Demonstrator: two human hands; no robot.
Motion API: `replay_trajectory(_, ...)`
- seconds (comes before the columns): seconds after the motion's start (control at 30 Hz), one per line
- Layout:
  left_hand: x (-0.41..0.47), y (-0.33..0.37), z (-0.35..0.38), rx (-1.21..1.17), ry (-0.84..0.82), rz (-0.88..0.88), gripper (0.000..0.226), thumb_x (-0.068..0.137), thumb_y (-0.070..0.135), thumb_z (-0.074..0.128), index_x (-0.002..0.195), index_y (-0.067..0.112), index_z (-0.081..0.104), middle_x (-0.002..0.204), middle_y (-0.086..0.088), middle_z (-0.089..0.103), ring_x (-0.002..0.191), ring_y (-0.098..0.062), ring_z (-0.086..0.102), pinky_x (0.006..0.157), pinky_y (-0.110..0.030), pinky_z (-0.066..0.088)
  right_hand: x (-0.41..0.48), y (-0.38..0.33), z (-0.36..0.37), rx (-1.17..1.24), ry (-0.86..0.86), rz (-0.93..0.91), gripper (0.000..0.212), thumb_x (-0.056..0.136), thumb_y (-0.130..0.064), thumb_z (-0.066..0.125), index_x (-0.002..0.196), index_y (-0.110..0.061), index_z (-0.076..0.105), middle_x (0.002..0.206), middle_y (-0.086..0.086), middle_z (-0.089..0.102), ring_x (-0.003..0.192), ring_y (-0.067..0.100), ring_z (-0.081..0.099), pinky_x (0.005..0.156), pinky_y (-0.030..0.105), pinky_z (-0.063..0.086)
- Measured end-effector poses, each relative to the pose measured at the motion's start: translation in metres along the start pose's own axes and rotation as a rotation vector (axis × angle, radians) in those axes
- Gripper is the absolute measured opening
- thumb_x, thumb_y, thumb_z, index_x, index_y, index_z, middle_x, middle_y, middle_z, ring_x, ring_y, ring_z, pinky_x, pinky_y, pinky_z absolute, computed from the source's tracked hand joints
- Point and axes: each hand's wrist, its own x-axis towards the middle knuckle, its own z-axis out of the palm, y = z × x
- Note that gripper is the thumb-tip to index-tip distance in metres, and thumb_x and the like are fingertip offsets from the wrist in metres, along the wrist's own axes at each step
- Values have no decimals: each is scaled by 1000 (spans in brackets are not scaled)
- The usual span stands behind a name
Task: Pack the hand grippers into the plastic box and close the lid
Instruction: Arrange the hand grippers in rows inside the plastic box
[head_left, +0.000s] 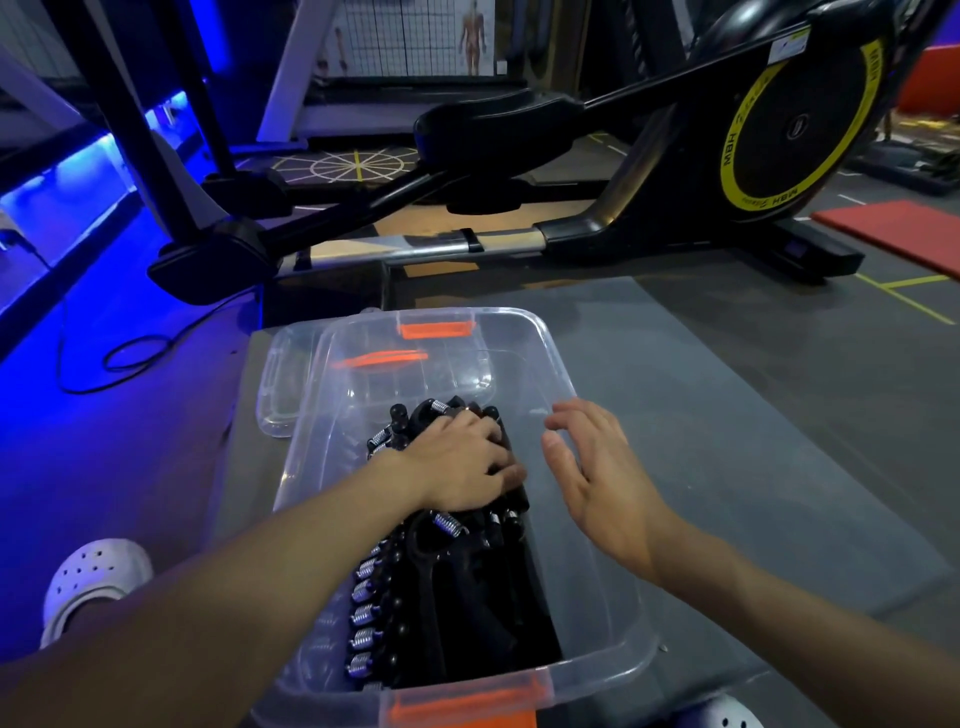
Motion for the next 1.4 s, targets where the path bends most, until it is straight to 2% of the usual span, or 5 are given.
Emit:
replay_trajectory(0.47, -6, -15, 23, 126, -23, 16, 60, 94, 61, 1, 141, 54, 39, 149, -4, 39, 140, -21, 28, 119, -36, 14, 2, 1, 3, 19, 17, -8, 47, 96, -45, 31, 114, -11, 58, 127, -2, 50, 127, 8, 36, 99, -2, 14)
replay_trajectory(0.7, -7, -24, 21, -36, 162, 18, 61, 90, 61, 17, 133, 40, 55, 127, 5, 52, 126, -16, 40, 107, -35, 27, 1, -1, 0, 6, 9, -14, 47, 96, -43, 32, 115, -9, 58, 126, -1, 52, 126, 10, 37, 99, -1, 14)
replay_trajectory(0.8, 1, -42, 18, -247, 325, -122, 56, 90, 48, 52, 142, 29, 45, 133, 2, 49, 128, -22, 43, 107, -38, 33, 1, -1, 1, -8, 12, -30, 54, 95, -50, 28, 115, -9, 58, 125, -1, 52, 125, 9, 37, 99, -2, 13)
replay_trajectory(1.13, 10, -65, 27, -319, 97, -305, 100, 58, 87, 53, 139, 30, 46, 139, 4, 51, 129, -22, 47, 107, -48, 36, 2, 3, 4, -14, 22, -40, 54, 95, -49, 27, 115, -11, 58, 125, -3, 52, 126, 8, 36, 100, -2, 12)
replay_trajectory(1.4, -13, -59, 17, -407, 76, -288, 79, 79, 64, 65, 143, 25, 44, 142, -6, 41, 137, -27, 32, 115, -42, 28, 5, 6, 7, -17, 28, -41, 56, 93, -52, 26, 113, -12, 59, 120, -5, 52, 124, 9, 37, 98, -2, 13)
